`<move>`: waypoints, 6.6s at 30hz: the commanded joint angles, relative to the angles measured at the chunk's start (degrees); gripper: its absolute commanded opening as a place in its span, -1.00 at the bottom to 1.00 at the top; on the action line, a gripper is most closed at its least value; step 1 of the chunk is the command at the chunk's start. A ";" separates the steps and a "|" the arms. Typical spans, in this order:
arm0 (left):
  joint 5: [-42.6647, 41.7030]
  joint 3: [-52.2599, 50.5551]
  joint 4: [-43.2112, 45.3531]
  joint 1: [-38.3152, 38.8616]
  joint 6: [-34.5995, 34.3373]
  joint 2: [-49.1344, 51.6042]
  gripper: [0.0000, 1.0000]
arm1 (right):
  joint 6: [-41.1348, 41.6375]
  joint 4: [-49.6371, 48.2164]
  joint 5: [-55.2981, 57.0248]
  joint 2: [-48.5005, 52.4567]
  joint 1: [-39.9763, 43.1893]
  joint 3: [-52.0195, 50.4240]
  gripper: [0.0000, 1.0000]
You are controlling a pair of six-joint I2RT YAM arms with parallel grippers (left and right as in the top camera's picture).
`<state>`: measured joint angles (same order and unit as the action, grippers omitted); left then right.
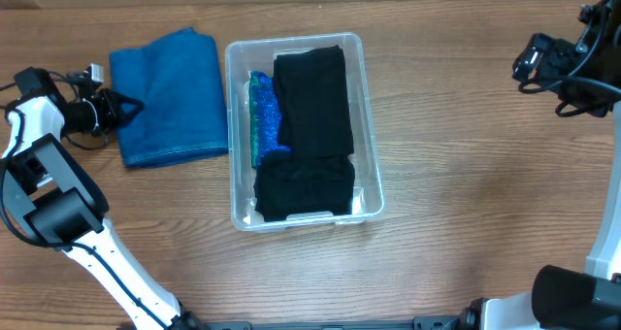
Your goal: Pack container
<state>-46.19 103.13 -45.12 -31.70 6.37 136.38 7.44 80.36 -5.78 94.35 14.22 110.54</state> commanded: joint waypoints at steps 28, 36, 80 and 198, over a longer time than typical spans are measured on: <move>35.41 -0.83 -5.53 47.87 -38.01 -56.81 -0.92 | -1.86 1.51 -0.37 -0.68 0.07 0.09 1.00; 39.36 -0.83 -4.00 57.46 -43.52 -45.64 -0.92 | -1.86 2.14 -0.37 -0.68 0.07 0.09 1.00; 46.51 -0.87 -0.61 55.71 -19.65 -17.92 -0.92 | -1.86 2.08 -0.37 -0.68 0.07 0.09 1.00; 50.64 -42.75 -29.66 26.58 -15.37 -101.53 1.00 | -7.87 -74.93 1.16 -94.01 -14.84 -109.53 1.00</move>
<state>3.88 60.45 -75.05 -4.97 -10.07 35.35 -0.05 5.76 -4.64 0.84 -0.40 1.10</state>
